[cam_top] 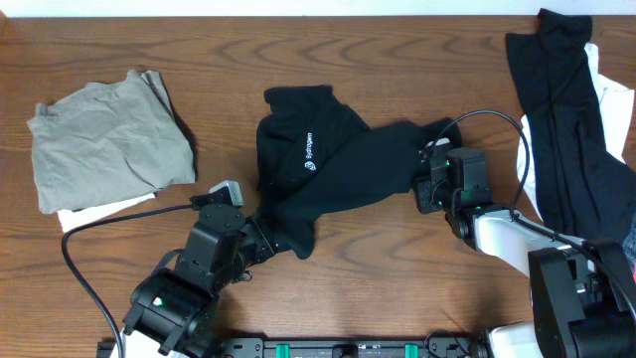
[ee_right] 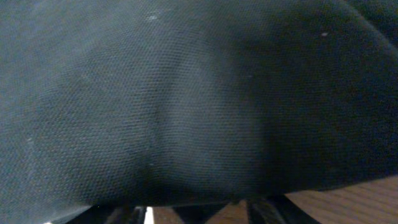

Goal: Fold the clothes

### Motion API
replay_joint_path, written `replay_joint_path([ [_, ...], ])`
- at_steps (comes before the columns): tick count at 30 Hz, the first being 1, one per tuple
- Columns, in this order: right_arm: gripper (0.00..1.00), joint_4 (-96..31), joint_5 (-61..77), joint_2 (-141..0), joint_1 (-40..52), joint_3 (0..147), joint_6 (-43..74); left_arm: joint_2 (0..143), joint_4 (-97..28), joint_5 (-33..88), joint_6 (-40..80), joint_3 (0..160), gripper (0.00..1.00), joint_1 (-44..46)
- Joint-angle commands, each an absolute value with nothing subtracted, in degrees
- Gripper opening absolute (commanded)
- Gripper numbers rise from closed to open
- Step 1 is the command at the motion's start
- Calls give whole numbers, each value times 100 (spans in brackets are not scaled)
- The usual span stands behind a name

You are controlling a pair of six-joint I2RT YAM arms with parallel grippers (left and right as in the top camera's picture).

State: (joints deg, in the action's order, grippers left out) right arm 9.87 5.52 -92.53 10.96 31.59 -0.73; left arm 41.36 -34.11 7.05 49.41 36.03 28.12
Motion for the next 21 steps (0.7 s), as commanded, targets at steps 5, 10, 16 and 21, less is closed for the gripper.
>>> replay_joint_path([
  [5, 46, 1188, 16, -9301, 1142, 3129, 80, 4110, -3400, 567, 4845, 3704, 6, 2781],
  [10, 36, 1260, -134, -9301, 1142, 3129, 89, 4110, -3402, 567, 4845, 3704, 6, 2781],
  [16, 1, 1240, -152, -9301, 1138, 3129, 261, 4110, -3400, 567, 4845, 3704, 6, 2781],
  [21, 1, 489, -156, -8866, 1135, 3308, 565, 4104, -3382, 519, 4351, 3743, 6, 2781],
])
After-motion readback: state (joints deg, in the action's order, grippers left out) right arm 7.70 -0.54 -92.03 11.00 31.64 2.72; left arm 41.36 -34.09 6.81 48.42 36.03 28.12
